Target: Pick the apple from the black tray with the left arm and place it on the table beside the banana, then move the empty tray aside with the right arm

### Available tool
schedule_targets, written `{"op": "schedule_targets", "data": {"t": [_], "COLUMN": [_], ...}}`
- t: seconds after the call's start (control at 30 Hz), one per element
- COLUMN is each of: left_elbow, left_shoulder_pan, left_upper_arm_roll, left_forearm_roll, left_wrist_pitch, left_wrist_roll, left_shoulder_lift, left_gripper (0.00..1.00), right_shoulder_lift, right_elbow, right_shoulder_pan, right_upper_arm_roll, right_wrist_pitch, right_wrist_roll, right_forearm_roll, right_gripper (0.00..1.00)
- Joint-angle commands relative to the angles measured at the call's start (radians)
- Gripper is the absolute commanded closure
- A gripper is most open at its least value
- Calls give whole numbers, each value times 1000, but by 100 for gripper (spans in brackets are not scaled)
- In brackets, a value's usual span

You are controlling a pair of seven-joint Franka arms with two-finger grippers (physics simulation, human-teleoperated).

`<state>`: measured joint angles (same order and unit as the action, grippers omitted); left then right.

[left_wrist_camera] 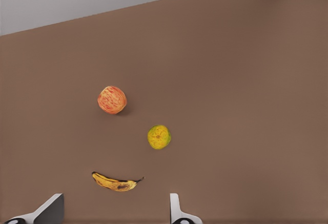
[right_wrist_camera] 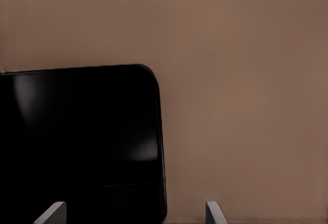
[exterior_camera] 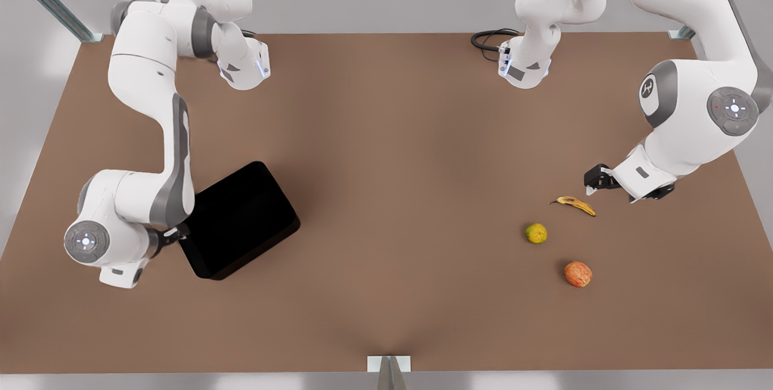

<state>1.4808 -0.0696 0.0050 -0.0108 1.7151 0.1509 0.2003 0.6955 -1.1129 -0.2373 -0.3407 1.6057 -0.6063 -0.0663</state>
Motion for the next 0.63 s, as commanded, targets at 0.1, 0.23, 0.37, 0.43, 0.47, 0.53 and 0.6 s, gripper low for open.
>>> {"op": "schedule_targets", "data": {"t": [0.1, 0.23, 0.37, 0.43, 0.47, 0.53, 0.6], "left_elbow": [-1, -1, 1, 1, 1, 1, 1], "left_shoulder_pan": [1, 1, 1, 1, 1, 1, 1], "left_upper_arm_roll": [0, 1, 1, 0, 1, 1, 1], "left_forearm_roll": [-1, 0, 0, 0, 0, 0, 2], "left_wrist_pitch": [0, 0, 0, 0, 0, 0, 0], "left_wrist_roll": [-1, -1, -1, -1, -1, -1, -1], "left_shoulder_lift": [-1, -1, -1, 1, 1, 1, 1], "left_gripper": [0, 0, 0, 0, 0, 0, 0], "right_shoulder_lift": [-278, -380, -416, -418, -419, -426, -426], "right_elbow": [1, 1, -4, -22, -22, -25, -25], "right_shoulder_pan": [-14, -42, -13, 235, 397, 395, 392], "right_upper_arm_roll": [5, 17, -86, 167, 428, 431, 431], "right_wrist_pitch": [-358, -414, -383, -369, -348, -355, -357], "right_wrist_roll": [-56, 91, 362, 369, 482, 537, 542], "right_forearm_roll": [-17, 74, -18, -10, 100, 100, 99], "right_gripper": [0, 0, 0, 0, 0, 0, 0]}}
